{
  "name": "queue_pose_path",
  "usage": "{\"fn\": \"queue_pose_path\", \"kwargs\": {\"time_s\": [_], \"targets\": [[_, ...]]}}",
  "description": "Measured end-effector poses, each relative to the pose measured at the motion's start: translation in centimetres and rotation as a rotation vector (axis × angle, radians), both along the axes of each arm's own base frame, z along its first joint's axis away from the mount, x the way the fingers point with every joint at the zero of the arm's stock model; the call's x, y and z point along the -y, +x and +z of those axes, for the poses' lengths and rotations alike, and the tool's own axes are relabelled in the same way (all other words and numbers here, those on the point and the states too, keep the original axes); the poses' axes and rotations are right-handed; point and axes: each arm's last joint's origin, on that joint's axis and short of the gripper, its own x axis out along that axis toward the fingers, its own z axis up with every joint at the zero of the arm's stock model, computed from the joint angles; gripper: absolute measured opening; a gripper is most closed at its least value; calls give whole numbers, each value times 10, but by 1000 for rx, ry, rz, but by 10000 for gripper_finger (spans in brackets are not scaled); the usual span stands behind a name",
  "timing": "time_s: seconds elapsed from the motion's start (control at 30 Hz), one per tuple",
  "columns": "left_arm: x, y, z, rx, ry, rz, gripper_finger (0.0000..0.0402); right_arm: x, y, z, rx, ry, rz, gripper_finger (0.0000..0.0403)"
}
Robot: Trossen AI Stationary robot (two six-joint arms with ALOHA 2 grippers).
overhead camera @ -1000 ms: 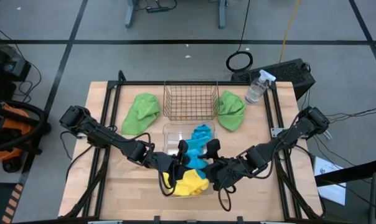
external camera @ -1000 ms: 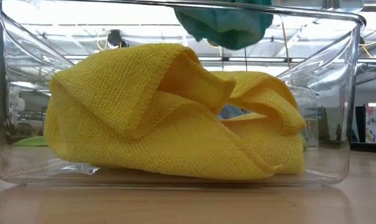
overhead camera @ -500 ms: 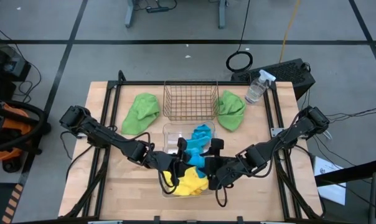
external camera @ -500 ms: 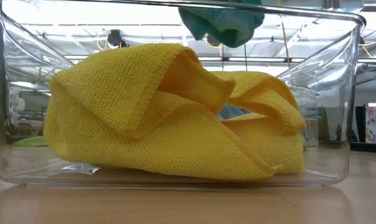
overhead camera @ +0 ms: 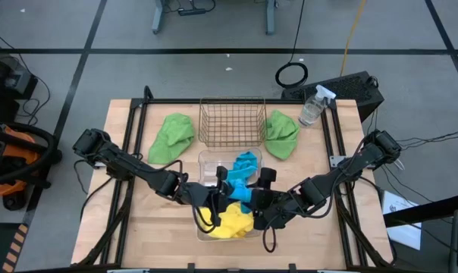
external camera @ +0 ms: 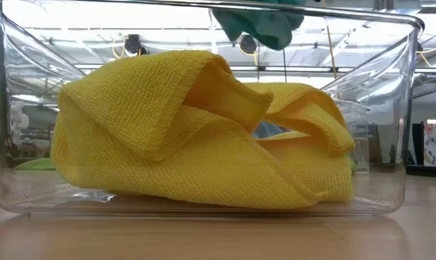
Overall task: Sort microfiber towel by color & place in baskets
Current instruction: Put the blue towel into the top transparent bin
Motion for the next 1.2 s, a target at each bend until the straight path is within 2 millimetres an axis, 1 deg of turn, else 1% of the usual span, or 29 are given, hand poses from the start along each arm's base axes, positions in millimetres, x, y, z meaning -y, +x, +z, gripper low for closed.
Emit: {"fn": "queue_pose_path", "kwargs": {"time_s": [0.1, 0.2, 0.27, 0.37, 0.47, 0.53, 0.63, 0.7, 0.83, 0.97, 1.07, 1.2], "targets": [[1, 0, 0, -2, -29, -15, 52, 0, 0, 0, -3, -1, 2, 205], [2, -1, -1, -10, -53, -17, 81, 0, 0, 0, -9, -9, 12, 155], [2, -1, -1, -21, -69, -17, 112, 0, -1, -1, -15, -20, 18, 119], [2, -2, -3, -47, -79, -15, 168, 0, -1, -2, -25, -38, 29, 63], [3, -4, -6, -82, -94, -8, 225, 1, -1, -2, -37, -60, 43, 19], [5, -7, -8, -118, -90, -6, 258, 1, -2, -3, -52, -72, 50, 13], [7, -11, -14, -182, -75, -6, 293, 4, -6, 0, -57, -78, 40, 25], [9, -15, -18, -226, -63, -1, 305, 7, -11, 4, -60, -82, 19, 29], [10, -22, -21, -278, -38, 34, 310, 11, -19, 10, -72, -74, 7, 21], [4, -29, -9, -252, -68, 107, 310, 10, -22, 11, -106, -70, 53, 16], [1, -33, 3, -189, -91, 133, 310, 8, -23, 9, -148, -41, 116, 19], [3, -31, 20, -60, -118, 94, 310, 7, -23, 8, -166, -29, 154, 21]]}}
